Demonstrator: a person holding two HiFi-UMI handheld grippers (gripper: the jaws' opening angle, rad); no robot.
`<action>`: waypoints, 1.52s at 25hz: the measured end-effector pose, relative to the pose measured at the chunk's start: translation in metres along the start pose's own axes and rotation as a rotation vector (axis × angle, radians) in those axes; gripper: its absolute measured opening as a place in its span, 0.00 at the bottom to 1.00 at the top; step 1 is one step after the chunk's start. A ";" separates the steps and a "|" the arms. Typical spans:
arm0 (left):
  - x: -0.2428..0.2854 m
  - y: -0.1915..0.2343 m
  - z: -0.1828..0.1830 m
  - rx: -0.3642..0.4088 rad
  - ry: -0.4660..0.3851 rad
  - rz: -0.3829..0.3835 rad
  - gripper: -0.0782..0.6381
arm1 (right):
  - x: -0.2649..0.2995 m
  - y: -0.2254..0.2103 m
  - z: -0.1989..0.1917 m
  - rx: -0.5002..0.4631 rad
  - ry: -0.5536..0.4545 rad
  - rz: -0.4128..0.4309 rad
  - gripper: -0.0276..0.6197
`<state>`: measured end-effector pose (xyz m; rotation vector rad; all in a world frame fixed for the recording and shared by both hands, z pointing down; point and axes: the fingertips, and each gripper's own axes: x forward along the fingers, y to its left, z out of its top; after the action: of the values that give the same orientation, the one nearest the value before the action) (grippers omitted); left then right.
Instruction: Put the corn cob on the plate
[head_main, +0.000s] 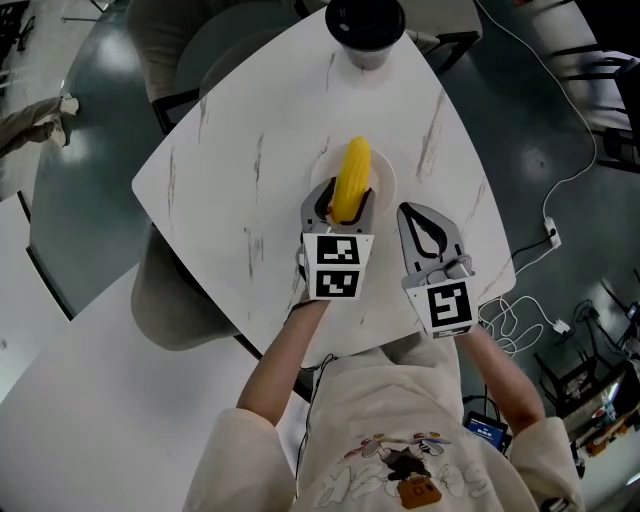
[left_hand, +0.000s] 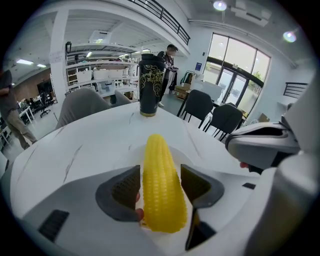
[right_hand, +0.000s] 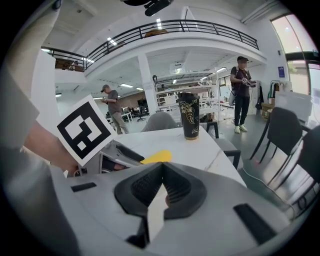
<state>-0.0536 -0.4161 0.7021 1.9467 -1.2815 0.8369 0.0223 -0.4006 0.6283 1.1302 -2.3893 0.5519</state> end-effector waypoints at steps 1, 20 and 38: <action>-0.001 -0.001 0.000 -0.002 -0.002 -0.006 0.46 | 0.000 0.000 0.001 -0.003 -0.002 0.001 0.05; -0.057 -0.013 0.019 -0.036 -0.123 -0.024 0.41 | -0.021 0.004 0.014 -0.022 -0.044 -0.019 0.05; -0.162 -0.027 0.006 -0.131 -0.257 0.081 0.12 | -0.078 0.039 0.032 -0.034 -0.075 -0.010 0.05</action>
<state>-0.0783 -0.3288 0.5650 1.9539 -1.5332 0.5373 0.0292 -0.3469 0.5532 1.1667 -2.4461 0.4708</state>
